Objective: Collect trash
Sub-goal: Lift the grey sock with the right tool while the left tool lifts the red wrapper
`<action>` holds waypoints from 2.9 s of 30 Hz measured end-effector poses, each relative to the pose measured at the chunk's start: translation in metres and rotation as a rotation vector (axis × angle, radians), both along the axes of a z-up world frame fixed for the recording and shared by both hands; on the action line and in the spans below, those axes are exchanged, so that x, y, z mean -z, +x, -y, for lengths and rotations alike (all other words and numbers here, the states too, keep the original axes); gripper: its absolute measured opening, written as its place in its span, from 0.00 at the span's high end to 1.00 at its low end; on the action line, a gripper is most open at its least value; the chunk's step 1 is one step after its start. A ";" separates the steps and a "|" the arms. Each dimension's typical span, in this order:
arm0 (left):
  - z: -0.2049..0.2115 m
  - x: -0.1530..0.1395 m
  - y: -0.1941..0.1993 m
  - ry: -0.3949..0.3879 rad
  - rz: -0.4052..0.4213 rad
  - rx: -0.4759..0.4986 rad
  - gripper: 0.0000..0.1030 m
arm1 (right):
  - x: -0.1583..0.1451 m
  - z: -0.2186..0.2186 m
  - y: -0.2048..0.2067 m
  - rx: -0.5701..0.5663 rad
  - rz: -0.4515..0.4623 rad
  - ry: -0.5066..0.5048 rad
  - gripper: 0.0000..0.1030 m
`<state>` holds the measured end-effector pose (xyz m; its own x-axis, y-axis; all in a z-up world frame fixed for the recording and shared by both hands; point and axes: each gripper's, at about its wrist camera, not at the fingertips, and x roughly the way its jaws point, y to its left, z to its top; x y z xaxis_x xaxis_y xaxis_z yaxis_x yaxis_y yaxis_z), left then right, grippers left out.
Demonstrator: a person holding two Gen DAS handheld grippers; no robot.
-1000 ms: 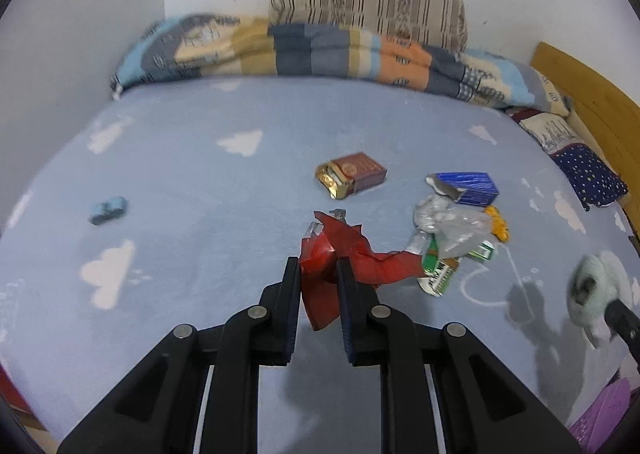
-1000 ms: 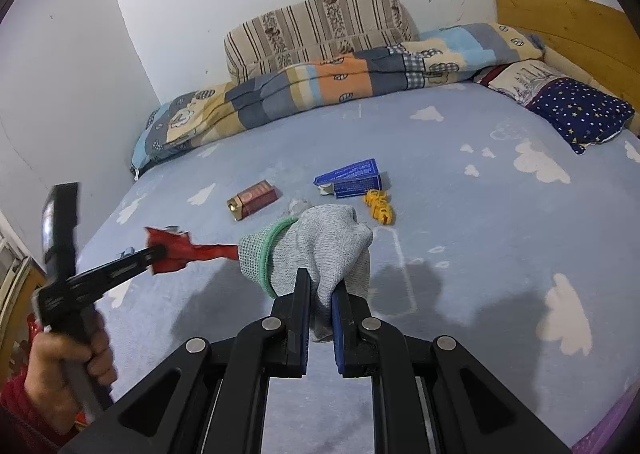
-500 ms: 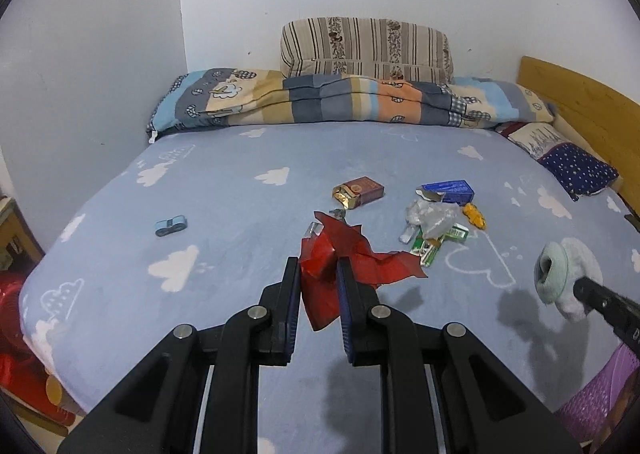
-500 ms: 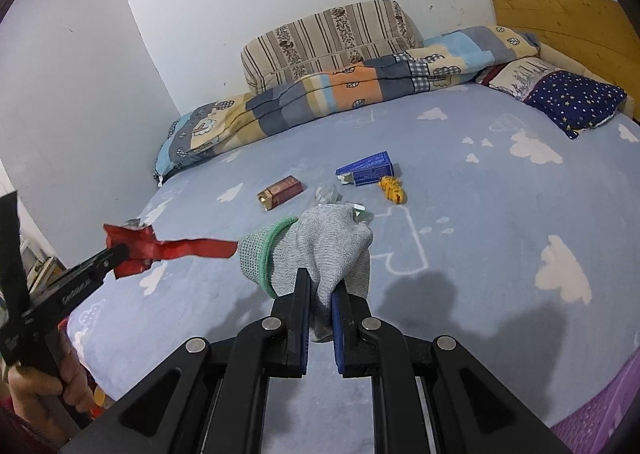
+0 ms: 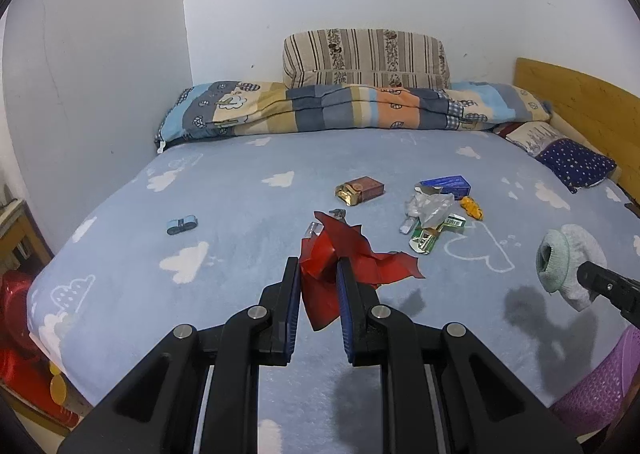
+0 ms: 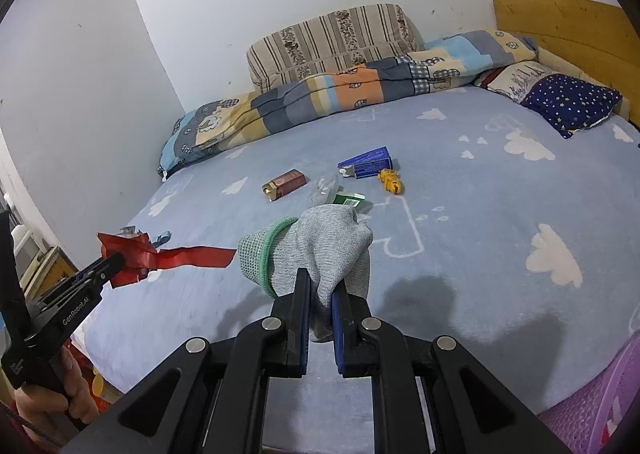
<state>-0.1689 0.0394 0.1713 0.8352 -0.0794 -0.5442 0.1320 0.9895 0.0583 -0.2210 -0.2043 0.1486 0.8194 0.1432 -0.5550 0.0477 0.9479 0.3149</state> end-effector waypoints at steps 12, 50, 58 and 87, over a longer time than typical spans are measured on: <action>0.008 -0.002 -0.011 0.041 0.056 -0.004 0.84 | 0.002 -0.001 -0.001 0.001 -0.003 -0.005 0.91; 0.030 -0.005 -0.025 0.089 0.121 0.070 0.83 | -0.003 0.005 -0.006 0.022 0.014 0.016 0.91; 0.042 -0.006 -0.028 0.114 0.136 0.081 0.83 | -0.001 0.007 -0.008 0.022 0.016 0.018 0.91; 0.041 -0.007 -0.029 0.123 0.149 0.070 0.83 | -0.001 0.004 -0.002 -0.008 0.027 0.033 0.91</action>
